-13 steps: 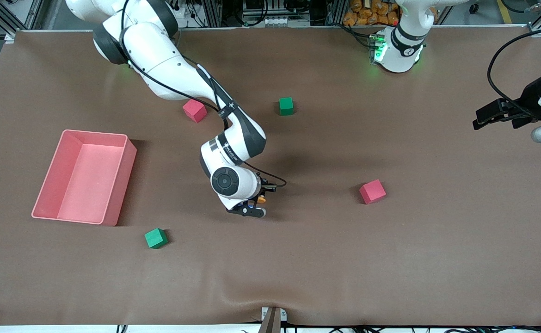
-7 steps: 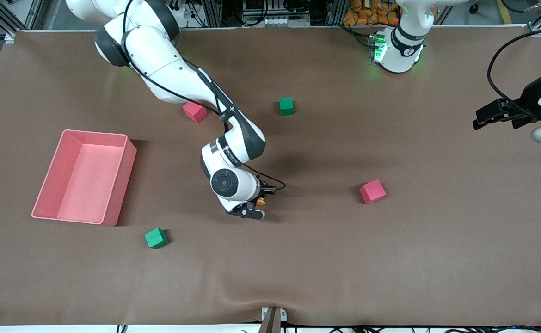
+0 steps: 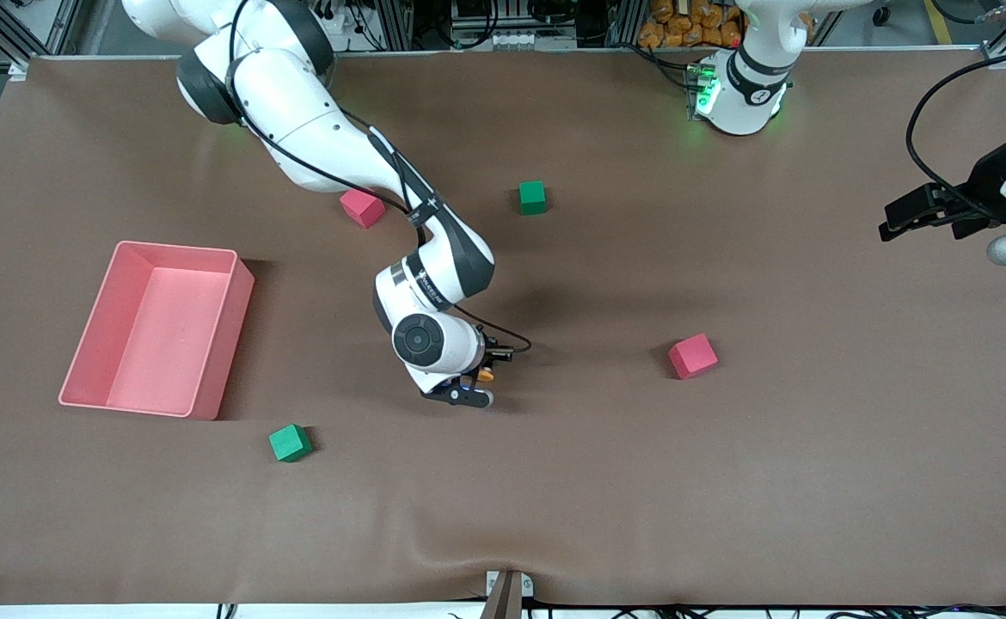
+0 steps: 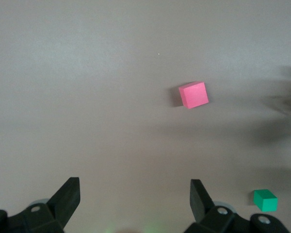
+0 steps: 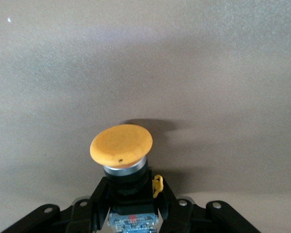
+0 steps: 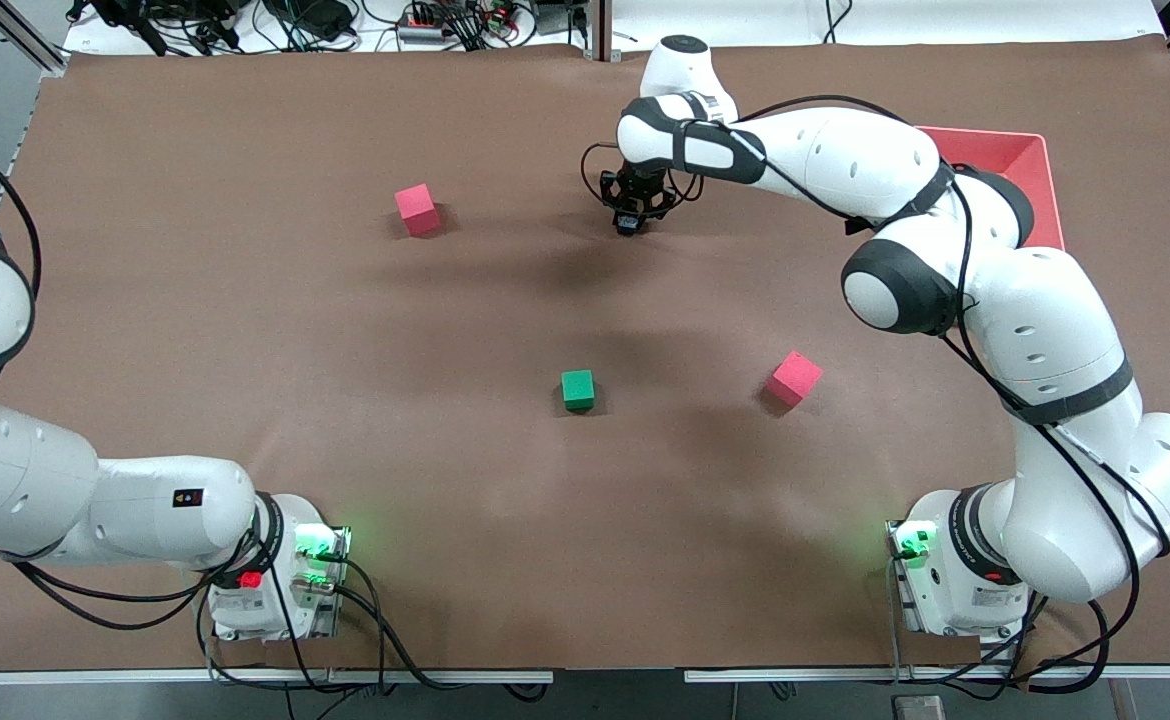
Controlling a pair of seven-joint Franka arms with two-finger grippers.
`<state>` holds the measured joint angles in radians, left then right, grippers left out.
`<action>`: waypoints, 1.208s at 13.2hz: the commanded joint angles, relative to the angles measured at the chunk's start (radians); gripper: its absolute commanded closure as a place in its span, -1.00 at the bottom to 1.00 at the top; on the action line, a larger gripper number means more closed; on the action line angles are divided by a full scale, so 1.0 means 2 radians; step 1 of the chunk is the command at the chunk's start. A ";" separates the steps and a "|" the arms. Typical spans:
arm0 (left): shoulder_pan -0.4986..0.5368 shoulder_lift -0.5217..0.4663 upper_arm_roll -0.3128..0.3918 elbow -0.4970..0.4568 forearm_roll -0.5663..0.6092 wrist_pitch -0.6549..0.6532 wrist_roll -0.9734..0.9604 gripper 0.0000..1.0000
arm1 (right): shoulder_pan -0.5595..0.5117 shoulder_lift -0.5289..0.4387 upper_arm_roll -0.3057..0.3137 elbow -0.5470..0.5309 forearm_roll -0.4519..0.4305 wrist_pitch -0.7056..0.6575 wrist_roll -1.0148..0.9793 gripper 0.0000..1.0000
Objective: Place and upright button with both arms
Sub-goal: 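Carry the button to the table middle with the right gripper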
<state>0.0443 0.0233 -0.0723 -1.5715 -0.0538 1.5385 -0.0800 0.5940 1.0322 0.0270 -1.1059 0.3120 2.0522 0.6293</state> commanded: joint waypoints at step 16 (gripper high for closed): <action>-0.008 0.008 0.000 0.010 0.001 -0.011 0.002 -1.00 | 0.024 -0.019 0.000 -0.023 0.010 -0.044 0.026 0.92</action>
<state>0.0340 0.0303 -0.0729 -1.5716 -0.0538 1.5384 -0.0800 0.6418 1.0296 0.0290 -1.1080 0.3121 1.9704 0.6690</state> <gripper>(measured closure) 0.000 0.559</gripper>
